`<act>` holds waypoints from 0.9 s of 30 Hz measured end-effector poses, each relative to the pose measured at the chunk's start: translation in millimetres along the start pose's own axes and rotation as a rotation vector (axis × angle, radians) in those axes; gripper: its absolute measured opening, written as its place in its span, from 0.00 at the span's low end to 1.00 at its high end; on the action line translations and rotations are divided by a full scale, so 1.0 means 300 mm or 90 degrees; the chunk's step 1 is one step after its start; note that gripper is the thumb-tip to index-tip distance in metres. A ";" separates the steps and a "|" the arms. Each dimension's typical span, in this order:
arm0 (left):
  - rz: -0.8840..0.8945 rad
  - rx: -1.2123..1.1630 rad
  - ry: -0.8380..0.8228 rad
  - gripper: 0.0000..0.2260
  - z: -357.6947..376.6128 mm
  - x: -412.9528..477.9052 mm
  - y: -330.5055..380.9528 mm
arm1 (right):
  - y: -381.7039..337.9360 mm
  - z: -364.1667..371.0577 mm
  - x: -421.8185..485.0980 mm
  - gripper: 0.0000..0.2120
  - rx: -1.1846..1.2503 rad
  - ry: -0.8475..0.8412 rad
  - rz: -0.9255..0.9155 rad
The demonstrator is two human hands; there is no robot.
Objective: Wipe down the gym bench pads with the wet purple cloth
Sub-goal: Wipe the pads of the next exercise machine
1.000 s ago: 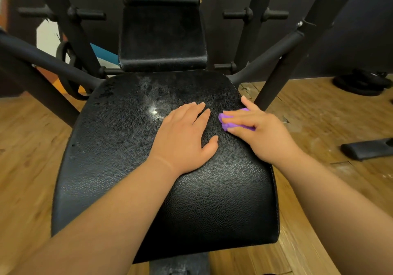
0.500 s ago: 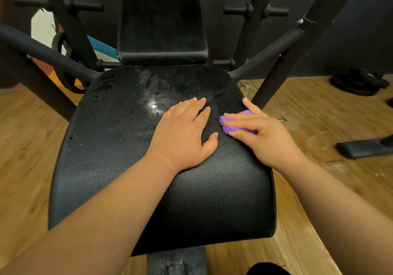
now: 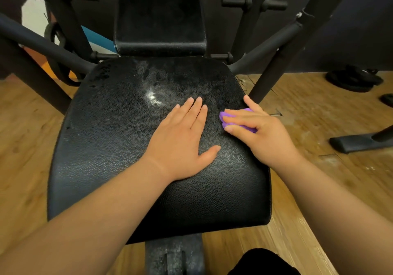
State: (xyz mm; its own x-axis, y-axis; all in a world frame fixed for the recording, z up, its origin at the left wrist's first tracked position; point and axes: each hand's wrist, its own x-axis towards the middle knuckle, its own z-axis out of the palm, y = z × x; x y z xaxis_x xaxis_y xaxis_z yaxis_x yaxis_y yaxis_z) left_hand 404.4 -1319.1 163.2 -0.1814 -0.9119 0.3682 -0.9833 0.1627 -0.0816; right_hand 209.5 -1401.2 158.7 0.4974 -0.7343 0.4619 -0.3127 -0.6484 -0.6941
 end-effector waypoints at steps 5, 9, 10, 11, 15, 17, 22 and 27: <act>0.004 -0.002 0.010 0.39 0.007 -0.007 0.002 | -0.026 -0.010 0.063 0.15 -0.028 0.010 0.035; 0.017 0.009 0.012 0.39 0.007 -0.017 0.013 | -0.014 0.003 -0.056 0.20 -0.058 0.010 -0.028; 0.016 0.007 0.009 0.40 0.006 -0.019 0.020 | -0.007 0.001 -0.076 0.19 -0.057 0.003 -0.047; 0.013 0.003 0.003 0.41 0.006 -0.021 0.028 | 0.005 -0.003 -0.078 0.18 -0.057 -0.003 -0.057; 0.002 -0.007 -0.003 0.43 0.007 -0.029 0.049 | 0.025 -0.016 0.008 0.17 -0.032 -0.003 -0.048; 0.002 -0.008 0.003 0.43 0.009 -0.031 0.048 | 0.020 -0.008 0.032 0.17 -0.029 0.035 -0.033; 0.003 -0.011 0.012 0.43 0.013 -0.031 0.048 | -0.004 0.017 -0.103 0.18 -0.065 0.042 -0.040; 0.001 -0.009 0.010 0.43 0.013 -0.032 0.048 | 0.002 -0.002 -0.069 0.17 -0.056 0.032 -0.050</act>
State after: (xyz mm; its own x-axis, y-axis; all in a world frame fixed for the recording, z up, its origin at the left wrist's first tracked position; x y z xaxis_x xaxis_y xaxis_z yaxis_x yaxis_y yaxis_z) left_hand 391.9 -1309.6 154.8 -0.1832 -0.9057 0.3822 -0.9831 0.1697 -0.0690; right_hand 198.4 -1386.5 149.1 0.4824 -0.6882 0.5420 -0.3453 -0.7180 -0.6044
